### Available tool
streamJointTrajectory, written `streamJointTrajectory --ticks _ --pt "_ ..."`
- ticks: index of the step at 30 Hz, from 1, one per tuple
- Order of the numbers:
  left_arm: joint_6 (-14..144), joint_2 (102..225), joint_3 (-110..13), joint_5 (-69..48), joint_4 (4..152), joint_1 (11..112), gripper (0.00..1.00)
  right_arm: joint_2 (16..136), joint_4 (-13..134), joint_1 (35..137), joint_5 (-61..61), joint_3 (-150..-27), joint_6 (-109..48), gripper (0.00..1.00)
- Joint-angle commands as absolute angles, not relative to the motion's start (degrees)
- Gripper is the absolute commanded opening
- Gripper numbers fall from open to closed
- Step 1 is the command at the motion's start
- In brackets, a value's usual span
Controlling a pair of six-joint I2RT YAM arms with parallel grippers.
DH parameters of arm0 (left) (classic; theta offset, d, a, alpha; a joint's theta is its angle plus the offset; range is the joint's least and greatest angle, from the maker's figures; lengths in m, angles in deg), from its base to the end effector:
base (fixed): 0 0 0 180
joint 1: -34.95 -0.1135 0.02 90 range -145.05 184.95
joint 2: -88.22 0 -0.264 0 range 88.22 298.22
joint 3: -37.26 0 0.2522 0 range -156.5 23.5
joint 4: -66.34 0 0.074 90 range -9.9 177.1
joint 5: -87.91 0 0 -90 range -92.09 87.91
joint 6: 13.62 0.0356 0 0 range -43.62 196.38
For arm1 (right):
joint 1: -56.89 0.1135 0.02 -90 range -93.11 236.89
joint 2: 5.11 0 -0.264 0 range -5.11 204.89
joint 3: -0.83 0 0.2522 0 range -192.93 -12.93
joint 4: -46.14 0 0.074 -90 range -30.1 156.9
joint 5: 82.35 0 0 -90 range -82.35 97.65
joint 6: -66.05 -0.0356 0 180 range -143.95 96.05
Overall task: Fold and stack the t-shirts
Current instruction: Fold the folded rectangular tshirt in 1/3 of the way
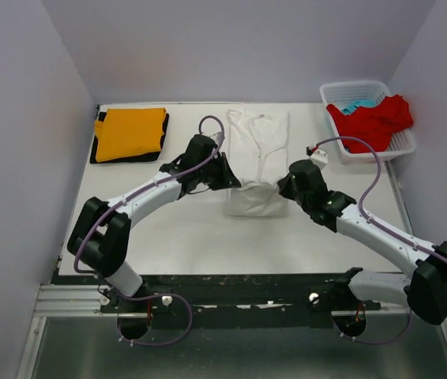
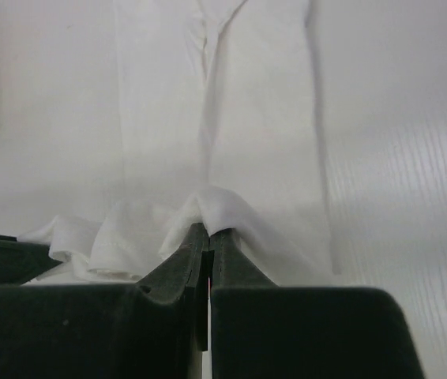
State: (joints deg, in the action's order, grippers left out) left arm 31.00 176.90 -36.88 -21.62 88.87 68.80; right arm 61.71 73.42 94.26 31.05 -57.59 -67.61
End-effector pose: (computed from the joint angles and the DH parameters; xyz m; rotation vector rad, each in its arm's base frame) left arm 0.2789 -0.2014 0.2493 -0.0367 2.4212 -1.0857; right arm 0.2090 0.1419 0.2571 0.3456 2.1317 0.3777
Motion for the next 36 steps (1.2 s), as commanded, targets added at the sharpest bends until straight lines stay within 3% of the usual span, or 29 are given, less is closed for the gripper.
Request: streamJointTrajectory --ticks 1,11,17,20,23,24,26,27,28,29,30,31,33,34,36 --pt "34.18 183.9 -44.0 -26.49 91.25 65.4 0.0 66.52 64.19 89.08 34.89 -59.94 -63.41 0.01" --pt "39.12 199.74 -63.03 -26.63 99.3 60.54 0.0 85.06 45.78 77.45 16.94 -65.22 -58.84 0.01" --pt "39.49 207.04 -71.43 -25.59 103.42 58.92 0.0 90.81 42.1 75.98 16.54 -67.42 -59.63 0.02" --pt "39.6 210.61 -75.67 -27.43 105.16 58.16 0.09 93.44 42.15 75.34 16.78 -68.61 -59.93 0.03" --pt "39.77 213.11 -78.45 -29.36 106.54 57.98 0.11 96.65 42.14 73.99 15.44 -70.47 -59.87 0.12" --pt "39.73 213.57 -78.78 -29.51 106.69 57.89 0.18 98.13 42.11 73.55 14.23 -71.45 -59.64 0.14" --pt "39.73 213.87 -79.35 -29.7 106.66 57.72 0.43 100.42 42.2 72.52 10.67 -73.66 -58.97 0.26" --pt "39.73 213.78 -79.58 -29.76 106.8 57.59 0.51 101.13 42.23 72.32 9.82 -74.5 -58.93 0.28" --pt "39.88 213.6 -80.08 -29.96 107.02 57.46 0.53 101.31 42.22 72.27 9.81 -75.23 -59.09 0.3" --pt "39.9 213.38 -81.31 -30.04 107.56 57.29 0.58 101.26 42.22 72.27 10.05 -75.76 -59.24 0.41" --pt "40.42 213.02 -82.88 -29.87 108.43 57.26 0.71 100.95 42.24 72.27 10.16 -76.17 -59.12 0.62" --pt "40.96 212.17 -83.92 -28.94 109.15 57.28 0.97 100.37 42.49 72.27 9.78 -76.52 -58.4 0.73" --pt "41.8 209.5 -83.87 -28.88 109.32 57.22 0.98 98.68 42.9 72.27 8.15 -76.54 -57.39 0.95" --pt "42.0 207.66 -82.42 -28.76 108.79 57.26 0.98 97.33 42.9 72.25 8.09 -75.65 -56.93 1.0" --pt "42.27 203.38 -76.88 -28.56 106.64 57.37 0.98 94.46 43.21 72.23 5.77 -72.72 -57.0 1.0"
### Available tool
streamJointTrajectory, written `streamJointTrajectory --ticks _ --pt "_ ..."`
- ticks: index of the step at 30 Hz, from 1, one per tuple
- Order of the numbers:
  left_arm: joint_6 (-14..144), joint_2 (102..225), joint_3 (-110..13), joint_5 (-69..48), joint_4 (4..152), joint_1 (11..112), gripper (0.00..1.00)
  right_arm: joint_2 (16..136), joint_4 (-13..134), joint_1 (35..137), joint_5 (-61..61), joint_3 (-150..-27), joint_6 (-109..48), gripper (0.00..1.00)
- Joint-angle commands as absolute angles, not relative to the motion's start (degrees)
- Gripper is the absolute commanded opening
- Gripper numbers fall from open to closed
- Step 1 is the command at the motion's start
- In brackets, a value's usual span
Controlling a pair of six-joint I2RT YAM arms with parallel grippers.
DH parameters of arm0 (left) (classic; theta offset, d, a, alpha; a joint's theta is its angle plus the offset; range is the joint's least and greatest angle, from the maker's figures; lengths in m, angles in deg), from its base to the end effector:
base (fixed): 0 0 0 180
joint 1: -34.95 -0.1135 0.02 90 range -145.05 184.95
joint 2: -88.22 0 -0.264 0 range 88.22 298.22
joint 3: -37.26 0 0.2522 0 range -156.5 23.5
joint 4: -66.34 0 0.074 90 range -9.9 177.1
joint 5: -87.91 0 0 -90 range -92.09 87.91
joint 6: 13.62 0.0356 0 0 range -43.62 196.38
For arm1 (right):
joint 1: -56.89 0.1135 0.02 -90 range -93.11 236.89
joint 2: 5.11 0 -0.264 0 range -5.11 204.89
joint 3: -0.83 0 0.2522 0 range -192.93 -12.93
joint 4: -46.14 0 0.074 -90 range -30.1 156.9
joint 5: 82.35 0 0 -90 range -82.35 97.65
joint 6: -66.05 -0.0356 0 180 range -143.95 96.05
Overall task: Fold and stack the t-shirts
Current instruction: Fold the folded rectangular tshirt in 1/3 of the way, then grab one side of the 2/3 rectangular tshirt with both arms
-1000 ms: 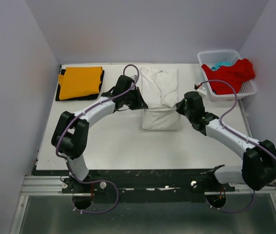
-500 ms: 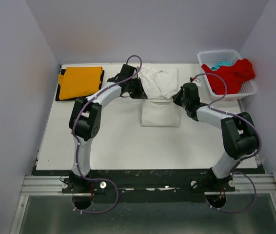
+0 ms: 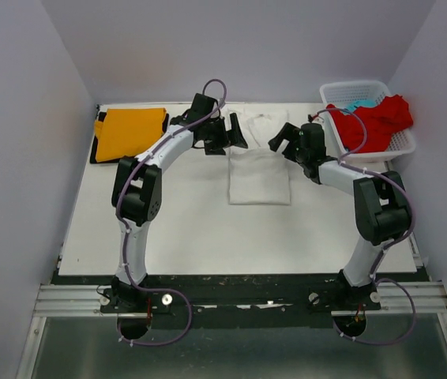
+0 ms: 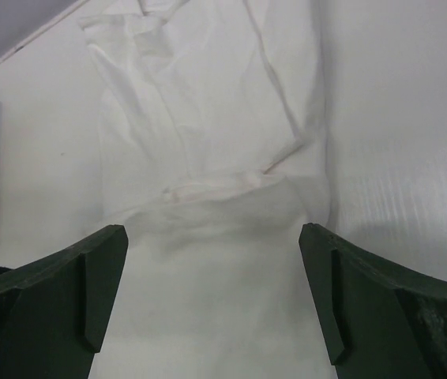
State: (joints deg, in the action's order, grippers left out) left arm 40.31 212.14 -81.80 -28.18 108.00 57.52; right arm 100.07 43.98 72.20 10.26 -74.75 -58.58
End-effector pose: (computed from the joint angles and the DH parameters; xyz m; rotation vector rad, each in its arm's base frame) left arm 0.4479 -0.2031 0.2343 -0.0648 2.5233 -0.9985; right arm 0.3917 0.1055 0.1932 0.3784 2.0512 0.4918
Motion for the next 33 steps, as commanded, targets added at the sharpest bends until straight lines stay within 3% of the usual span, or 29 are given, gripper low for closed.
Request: streamJointTrajectory --ticks 1,9,16,22,30,33 --pt "42.1 201.38 -73.56 -28.2 105.27 57.32 0.99 92.95 43.59 72.27 6.21 -70.7 -57.22 1.0" --pt "38.64 188.41 -44.05 -29.08 95.22 59.37 0.99 78.59 46.76 72.27 0.65 -53.38 -61.72 1.0" --pt "35.2 189.38 -36.61 -29.09 90.0 60.51 0.94 73.23 51.05 72.27 1.88 -45.75 -65.19 0.99" --pt "33.47 192.71 -36.91 -29.29 88.45 62.07 0.71 73.17 51.63 72.25 1.87 -43.42 -67.83 0.9" --pt "32.0 198.07 -40.97 -27.27 89.99 63.33 0.36 75.33 51.62 72.27 4.04 -42.37 -69.99 0.69" --pt "32.13 199.75 -42.54 -26.94 90.93 63.89 0.22 76.06 51.64 72.26 5.39 -42.19 -70.19 0.67"
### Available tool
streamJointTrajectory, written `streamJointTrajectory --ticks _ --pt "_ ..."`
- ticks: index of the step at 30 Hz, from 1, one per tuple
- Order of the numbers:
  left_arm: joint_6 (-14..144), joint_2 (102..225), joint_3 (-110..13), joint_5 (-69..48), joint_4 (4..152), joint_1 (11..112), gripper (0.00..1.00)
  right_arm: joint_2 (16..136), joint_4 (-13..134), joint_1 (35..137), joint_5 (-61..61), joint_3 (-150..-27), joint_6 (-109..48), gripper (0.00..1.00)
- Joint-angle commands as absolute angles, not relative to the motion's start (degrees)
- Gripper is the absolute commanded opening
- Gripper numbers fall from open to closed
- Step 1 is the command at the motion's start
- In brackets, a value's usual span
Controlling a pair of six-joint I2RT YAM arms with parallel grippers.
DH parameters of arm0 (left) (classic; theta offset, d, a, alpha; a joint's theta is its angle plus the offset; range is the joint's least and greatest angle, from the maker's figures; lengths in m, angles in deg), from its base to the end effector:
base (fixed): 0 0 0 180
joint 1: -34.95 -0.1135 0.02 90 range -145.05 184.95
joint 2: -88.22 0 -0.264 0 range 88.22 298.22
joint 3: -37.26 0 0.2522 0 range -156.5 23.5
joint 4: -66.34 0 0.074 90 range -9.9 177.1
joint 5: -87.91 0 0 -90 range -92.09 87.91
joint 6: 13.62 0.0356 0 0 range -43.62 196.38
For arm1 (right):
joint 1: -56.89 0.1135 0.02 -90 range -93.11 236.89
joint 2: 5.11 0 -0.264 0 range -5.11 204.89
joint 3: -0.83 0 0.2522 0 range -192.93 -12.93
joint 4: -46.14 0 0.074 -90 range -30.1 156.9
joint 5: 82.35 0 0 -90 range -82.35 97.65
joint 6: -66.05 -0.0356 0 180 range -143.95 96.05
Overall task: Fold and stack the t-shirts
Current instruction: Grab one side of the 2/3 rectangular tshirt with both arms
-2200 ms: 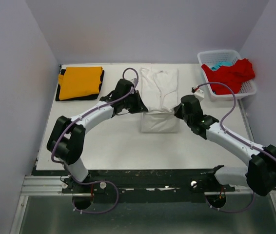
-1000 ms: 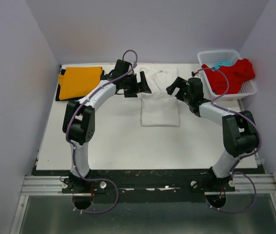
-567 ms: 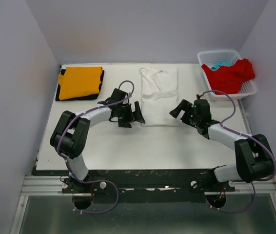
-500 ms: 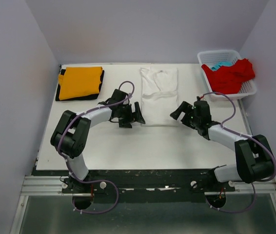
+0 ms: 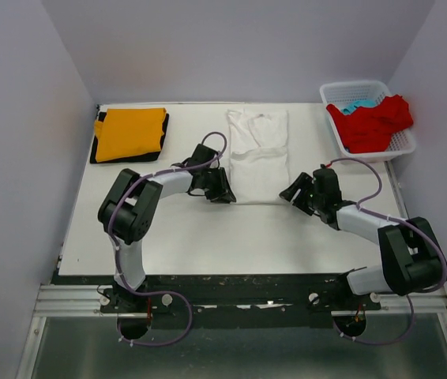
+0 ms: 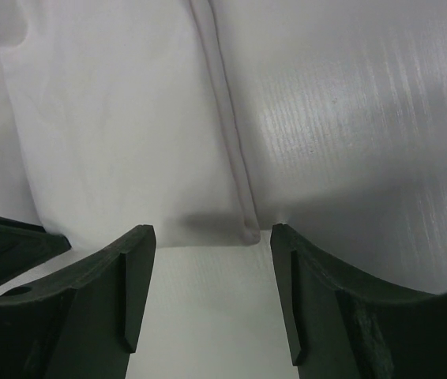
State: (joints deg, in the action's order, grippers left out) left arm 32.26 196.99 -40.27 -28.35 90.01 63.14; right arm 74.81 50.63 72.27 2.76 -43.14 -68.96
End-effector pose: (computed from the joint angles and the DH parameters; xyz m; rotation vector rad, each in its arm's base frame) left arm 0.3288 -0.1941 0.1460 -0.1789 2.7317 -1.0235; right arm 0.2511 0.0722 0.1544 0.5581 2.2917 0.6346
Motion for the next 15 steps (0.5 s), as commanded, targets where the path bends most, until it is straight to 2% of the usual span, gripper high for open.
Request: streamJointTrajectory --ticks 1,2,4,5,8,10,13,15 --pt "32.32 200.22 -43.1 -26.91 91.41 64.19 0.14 76.53 51.63 72.26 5.69 -42.24 -70.08 0.66" --pt "32.47 200.73 -43.65 -26.67 91.73 64.58 0.09 76.88 51.64 72.26 5.98 -42.24 -70.09 0.64" --pt "33.01 201.77 -45.0 -26.05 92.48 65.35 0.06 78.32 51.64 72.23 6.97 -42.34 -70.04 0.62" --pt "33.18 202.4 -45.78 -25.9 93.11 65.58 0.01 78.97 51.51 72.27 7.27 -42.37 -70.04 0.61" --pt "33.27 203.54 -46.73 -25.58 93.5 65.62 0.0 81.28 50.77 72.27 6.63 -42.73 -69.85 0.51" --pt "33.45 203.23 -46.47 -24.5 93.4 65.63 0.0 82.27 50.5 72.25 6.76 -42.92 -69.77 0.4" --pt "34.41 201.4 -44.94 -23.8 93.2 65.63 0.0 81.97 51.0 72.27 7.31 -42.95 -69.74 0.14" --pt "35.12 199.15 -42.58 -23.77 92.3 65.79 0.0 80.72 51.97 72.27 6.35 -42.75 -69.48 0.07"
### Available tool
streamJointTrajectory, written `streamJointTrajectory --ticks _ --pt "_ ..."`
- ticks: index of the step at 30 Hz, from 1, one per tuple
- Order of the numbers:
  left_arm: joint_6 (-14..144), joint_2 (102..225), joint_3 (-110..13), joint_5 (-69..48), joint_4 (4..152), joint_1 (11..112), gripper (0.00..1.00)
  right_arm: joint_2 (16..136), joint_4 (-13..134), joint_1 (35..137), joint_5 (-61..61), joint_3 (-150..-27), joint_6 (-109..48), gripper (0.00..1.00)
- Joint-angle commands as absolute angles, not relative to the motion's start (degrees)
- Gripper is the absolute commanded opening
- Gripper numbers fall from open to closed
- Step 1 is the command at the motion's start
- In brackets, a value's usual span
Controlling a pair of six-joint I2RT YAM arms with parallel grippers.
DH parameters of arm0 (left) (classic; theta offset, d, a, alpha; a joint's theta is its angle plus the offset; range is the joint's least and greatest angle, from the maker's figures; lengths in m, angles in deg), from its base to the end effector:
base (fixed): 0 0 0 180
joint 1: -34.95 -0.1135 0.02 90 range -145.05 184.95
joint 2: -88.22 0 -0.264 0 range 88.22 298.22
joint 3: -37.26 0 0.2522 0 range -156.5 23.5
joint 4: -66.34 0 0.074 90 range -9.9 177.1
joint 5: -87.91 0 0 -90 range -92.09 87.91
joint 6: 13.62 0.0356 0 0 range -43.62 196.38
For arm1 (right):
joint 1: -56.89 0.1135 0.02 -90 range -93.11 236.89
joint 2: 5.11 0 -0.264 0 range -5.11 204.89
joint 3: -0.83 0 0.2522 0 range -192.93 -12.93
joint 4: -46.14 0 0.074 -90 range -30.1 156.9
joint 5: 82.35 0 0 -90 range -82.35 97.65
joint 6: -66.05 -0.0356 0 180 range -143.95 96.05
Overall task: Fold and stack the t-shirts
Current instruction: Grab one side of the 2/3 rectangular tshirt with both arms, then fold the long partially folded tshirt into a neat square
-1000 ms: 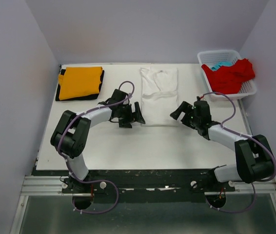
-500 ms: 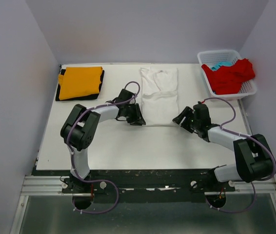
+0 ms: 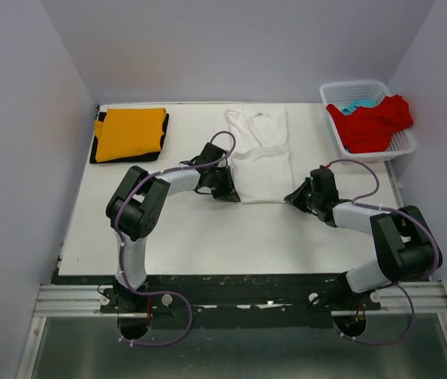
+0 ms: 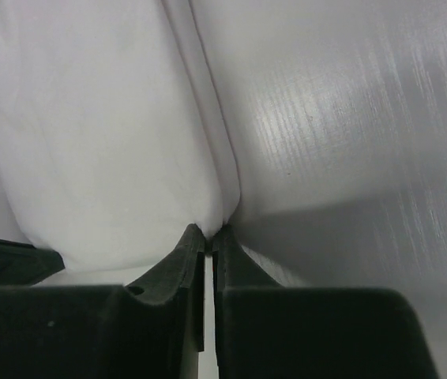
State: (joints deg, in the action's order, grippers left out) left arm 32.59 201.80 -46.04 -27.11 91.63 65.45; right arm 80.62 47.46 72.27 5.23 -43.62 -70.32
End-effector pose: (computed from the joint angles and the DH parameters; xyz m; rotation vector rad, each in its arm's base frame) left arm 0.3400 -0.2178 0.1406 -0.1303 2.7514 -1.0001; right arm 0.2604 0.0732 0.1362 0.6168 2.3077 0.5814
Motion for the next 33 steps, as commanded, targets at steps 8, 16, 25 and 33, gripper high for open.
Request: streamJointTrajectory --ticks 8,16,25,33 --pt "34.23 187.68 -25.71 -19.83 87.44 70.61 0.0 72.79 55.68 74.55 -6.33 -33.2 -69.8 0.01" --pt "26.45 170.19 -5.71 -13.1 84.77 79.06 0.0 51.87 74.37 84.89 -3.71 -26.56 -74.62 0.01" --pt "23.65 148.52 -2.54 -8.68 94.58 91.34 0.0 28.2 96.49 89.01 -4.86 -33.83 -75.0 0.01" --pt "26.72 135.11 -9.17 -5.27 102.08 92.87 0.0 24.27 97.62 88.98 -0.6 -47.72 -68.31 0.01"
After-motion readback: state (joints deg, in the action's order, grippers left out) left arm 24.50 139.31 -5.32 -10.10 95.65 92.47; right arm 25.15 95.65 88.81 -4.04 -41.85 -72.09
